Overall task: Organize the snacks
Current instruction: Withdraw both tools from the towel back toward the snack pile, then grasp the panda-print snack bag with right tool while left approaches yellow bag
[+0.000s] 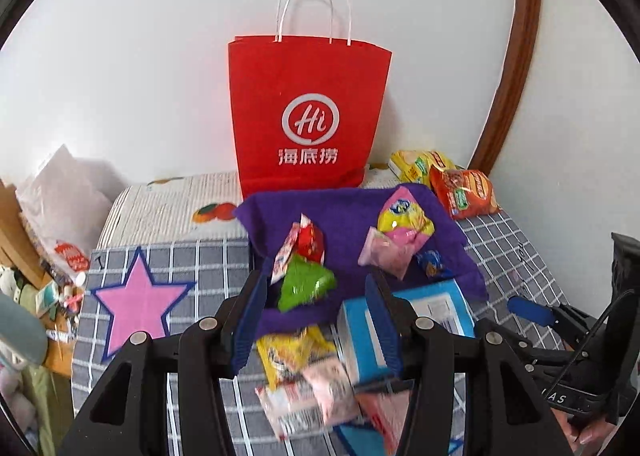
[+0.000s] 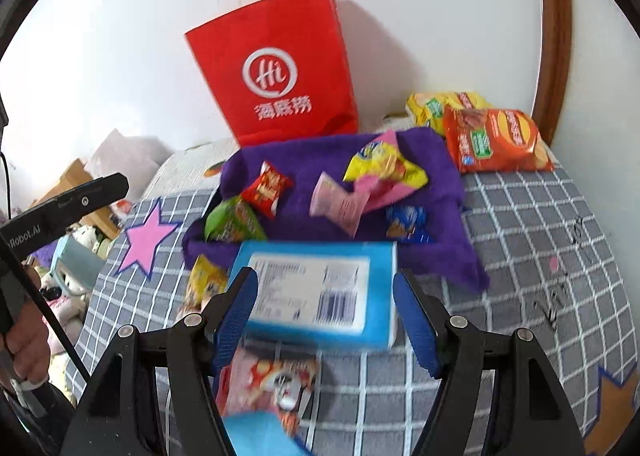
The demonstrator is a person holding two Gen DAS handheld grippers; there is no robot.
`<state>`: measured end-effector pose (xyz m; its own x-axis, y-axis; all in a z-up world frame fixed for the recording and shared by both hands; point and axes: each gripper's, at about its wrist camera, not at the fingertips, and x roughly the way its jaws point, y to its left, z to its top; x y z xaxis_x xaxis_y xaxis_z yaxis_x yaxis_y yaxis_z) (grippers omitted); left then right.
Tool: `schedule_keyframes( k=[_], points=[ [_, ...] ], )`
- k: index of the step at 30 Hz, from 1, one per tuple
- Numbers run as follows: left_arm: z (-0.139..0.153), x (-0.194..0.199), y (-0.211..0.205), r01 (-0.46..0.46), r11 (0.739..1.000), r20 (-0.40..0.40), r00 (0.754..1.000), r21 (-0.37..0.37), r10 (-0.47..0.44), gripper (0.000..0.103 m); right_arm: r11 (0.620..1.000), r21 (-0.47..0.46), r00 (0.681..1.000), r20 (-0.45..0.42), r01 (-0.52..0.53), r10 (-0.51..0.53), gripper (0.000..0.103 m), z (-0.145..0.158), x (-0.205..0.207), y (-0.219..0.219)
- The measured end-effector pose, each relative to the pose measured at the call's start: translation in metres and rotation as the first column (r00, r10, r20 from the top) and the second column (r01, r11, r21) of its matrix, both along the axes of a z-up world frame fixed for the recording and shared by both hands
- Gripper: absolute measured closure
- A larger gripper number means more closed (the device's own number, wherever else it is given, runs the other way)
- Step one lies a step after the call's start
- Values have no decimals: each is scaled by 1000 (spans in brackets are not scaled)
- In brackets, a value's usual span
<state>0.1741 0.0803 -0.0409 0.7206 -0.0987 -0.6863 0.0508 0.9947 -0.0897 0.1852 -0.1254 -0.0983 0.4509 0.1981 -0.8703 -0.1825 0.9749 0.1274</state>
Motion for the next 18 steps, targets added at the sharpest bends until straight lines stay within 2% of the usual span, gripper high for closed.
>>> schedule_keyframes(
  k=[9,18],
  points=[
    [-32,-38,0,-10,1000,-56,998,-1,10,54,1000,-10,999,-53,-10,9,33,-21,-43,4],
    [-66,-51,19,-68,997,-116,991,-31,64,54,1000,-26,997,-78,-12,10,33,-41,-66,3]
  ],
)
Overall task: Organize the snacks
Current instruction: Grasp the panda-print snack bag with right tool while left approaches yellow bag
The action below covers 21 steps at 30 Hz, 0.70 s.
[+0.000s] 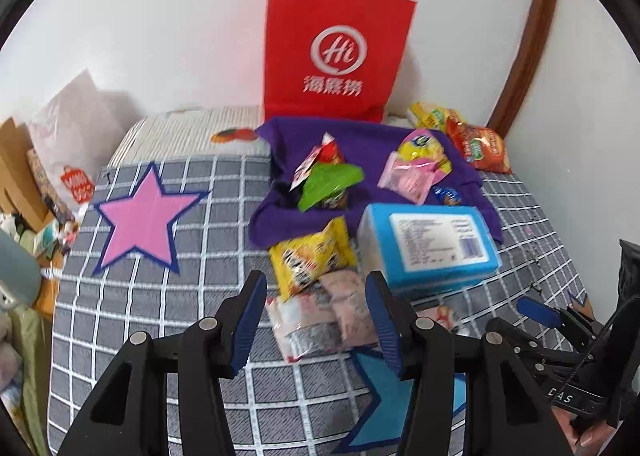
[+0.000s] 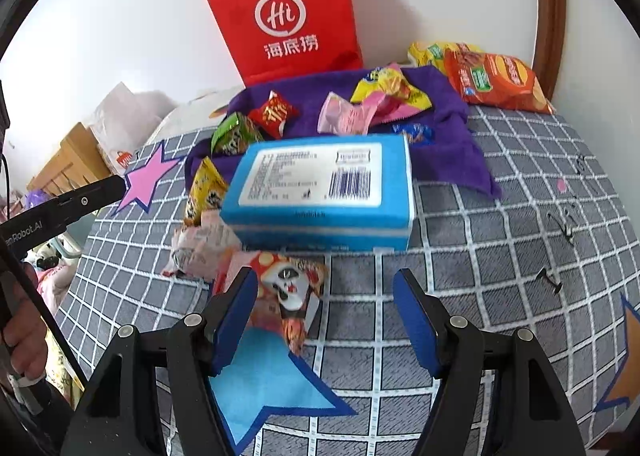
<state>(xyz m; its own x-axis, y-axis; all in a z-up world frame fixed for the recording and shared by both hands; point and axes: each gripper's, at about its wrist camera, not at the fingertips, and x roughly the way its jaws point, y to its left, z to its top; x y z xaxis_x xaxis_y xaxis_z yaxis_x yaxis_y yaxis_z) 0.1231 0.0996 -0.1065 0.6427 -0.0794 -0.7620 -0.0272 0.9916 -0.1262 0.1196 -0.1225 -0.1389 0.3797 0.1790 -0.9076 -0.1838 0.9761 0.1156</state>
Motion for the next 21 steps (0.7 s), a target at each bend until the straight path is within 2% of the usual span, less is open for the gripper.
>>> schedule_keyframes(
  k=[5,9,11,13,19,20,21],
  points=[
    [-21,3,15,-26,999,-46,999,-31,25,54,1000,18,999,-42,0,1,33,-20,-2,3],
    [-30,6,24,-41,998,-63,997,-46,38,54,993,121,997,-74,13,-4,32,-29,-1,7],
    [-33,7,27,-46,997,-72,997,-54,42,54,988,152,996,-86,10,3,26,-32,1,13],
    [-34,9,29,-48,997,-73,996,-57,44,54,991,131,996,-88,8,3,21,-36,2,22],
    [-41,13,29,-40,997,-85,996,-60,35,54,995,100,990,-140,4,10,19,-60,8,42],
    [-43,13,29,-38,998,-88,996,-59,32,54,995,100,991,-133,7,6,19,-62,8,43],
    [-44,14,28,-35,998,-91,995,-59,29,54,994,107,991,-131,7,7,23,-63,8,43]
  ],
)
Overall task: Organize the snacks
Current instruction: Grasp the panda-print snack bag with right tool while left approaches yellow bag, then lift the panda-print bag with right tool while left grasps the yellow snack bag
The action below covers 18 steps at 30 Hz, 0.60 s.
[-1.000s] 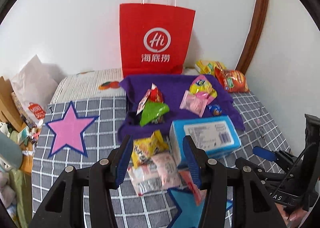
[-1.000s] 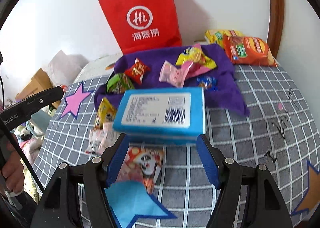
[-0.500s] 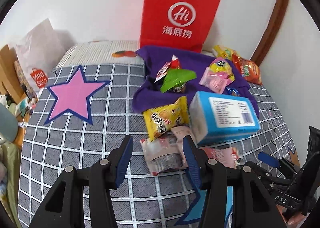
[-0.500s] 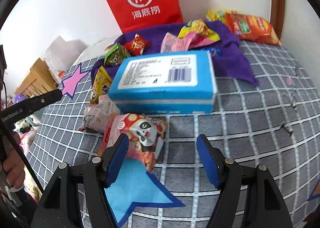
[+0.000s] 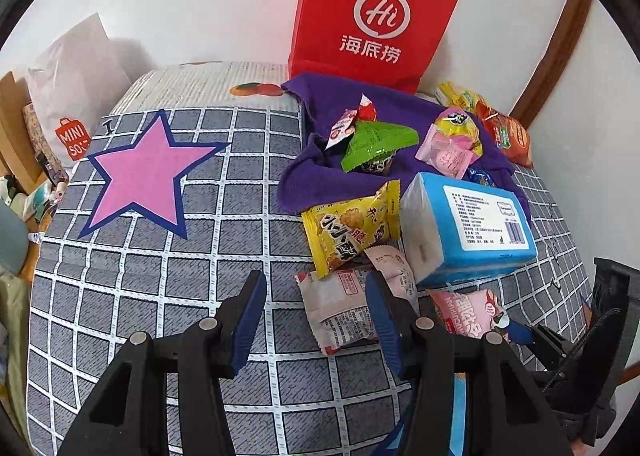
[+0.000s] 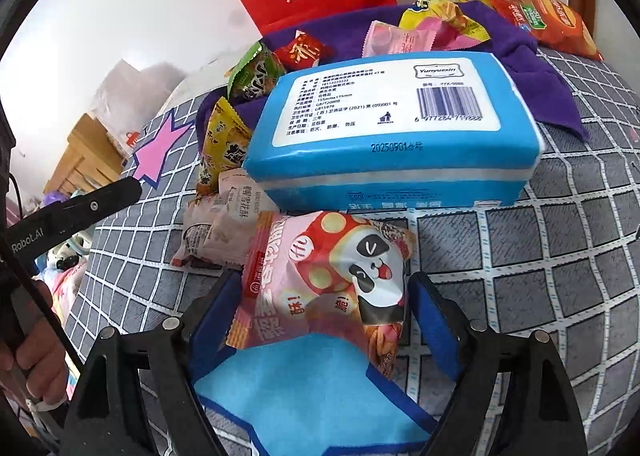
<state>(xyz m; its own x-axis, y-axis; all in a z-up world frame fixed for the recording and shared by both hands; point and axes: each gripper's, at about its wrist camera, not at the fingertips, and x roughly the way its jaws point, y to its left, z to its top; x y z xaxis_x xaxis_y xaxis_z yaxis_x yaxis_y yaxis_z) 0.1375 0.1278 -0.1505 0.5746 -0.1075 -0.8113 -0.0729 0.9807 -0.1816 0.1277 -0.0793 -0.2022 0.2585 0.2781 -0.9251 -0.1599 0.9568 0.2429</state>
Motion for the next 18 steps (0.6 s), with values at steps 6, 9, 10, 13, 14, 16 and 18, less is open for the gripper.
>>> schedule_keyframes(
  k=[6,9,10,13,14,16,18],
  points=[
    [-7,11,-10,24,1000,-13,1000,6,-24,54,1000,7,1000,27,-7,7,39,4,-3,-11],
    [-11,19,-16,39,999,-20,999,7,-39,54,1000,-6,998,58,3,-3,40,14,-6,-27],
    [-13,23,-18,45,999,-25,999,10,-45,54,1000,-7,998,67,11,-10,40,17,-6,-33],
    [-18,32,-23,47,999,-36,998,7,-47,54,999,-22,996,89,32,-30,40,24,-9,-53],
    [-19,36,-24,49,999,-38,998,2,-49,54,998,-42,995,99,38,-34,40,26,-9,-60],
    [-21,43,-27,49,999,-41,998,-5,-49,54,996,-72,993,112,45,-37,40,26,-9,-68],
    [-24,49,-29,52,999,-45,998,-8,-53,54,996,-80,992,119,42,-32,40,23,-9,-75]
  ],
)
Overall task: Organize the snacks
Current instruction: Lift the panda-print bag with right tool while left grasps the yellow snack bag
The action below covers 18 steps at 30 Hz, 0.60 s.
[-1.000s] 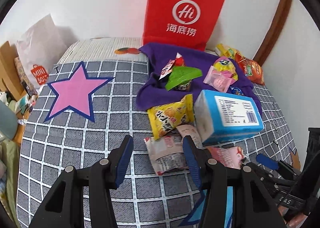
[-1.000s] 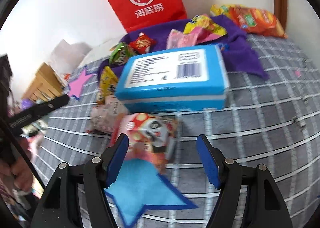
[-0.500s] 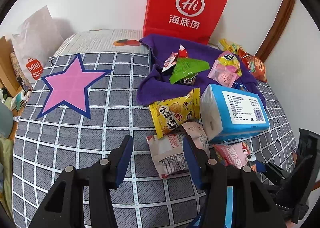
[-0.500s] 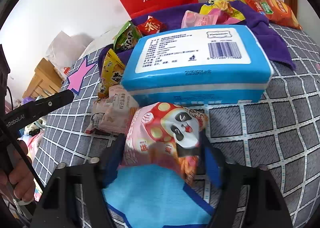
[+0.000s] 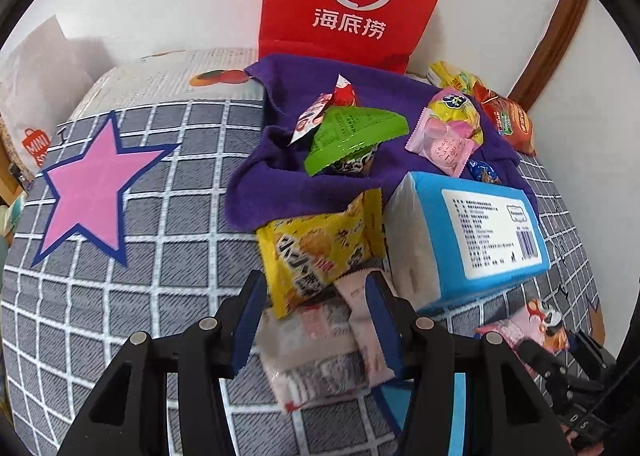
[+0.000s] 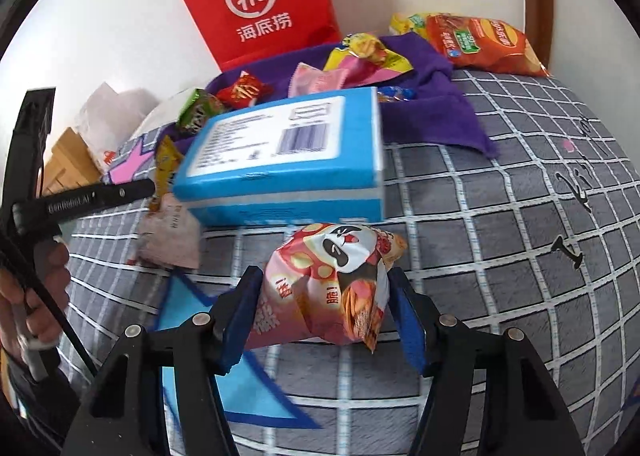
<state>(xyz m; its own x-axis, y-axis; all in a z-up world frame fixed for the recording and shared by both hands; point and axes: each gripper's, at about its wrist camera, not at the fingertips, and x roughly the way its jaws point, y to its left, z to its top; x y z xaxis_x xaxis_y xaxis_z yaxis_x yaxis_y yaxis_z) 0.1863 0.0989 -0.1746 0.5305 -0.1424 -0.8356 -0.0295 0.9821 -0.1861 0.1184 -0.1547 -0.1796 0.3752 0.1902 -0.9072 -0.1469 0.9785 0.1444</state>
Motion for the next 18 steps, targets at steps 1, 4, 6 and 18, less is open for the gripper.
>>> schedule_keyframes(
  k=[1,4,6,18],
  points=[
    [-2,4,-1,3,1000,-5,1000,2,-3,54,1000,7,1000,4,-3,3,40,-2,0,-2],
    [-8,14,-4,7,1000,-18,1000,14,-7,54,1000,30,1000,20,9,-10,40,-9,2,-9],
    [-11,19,-5,11,1000,-21,1000,17,-10,54,999,51,1000,15,12,-13,41,-15,4,-10],
    [-23,34,-10,24,1000,3,1000,19,-24,56,998,53,997,80,-14,10,41,-25,3,-8]
  ],
)
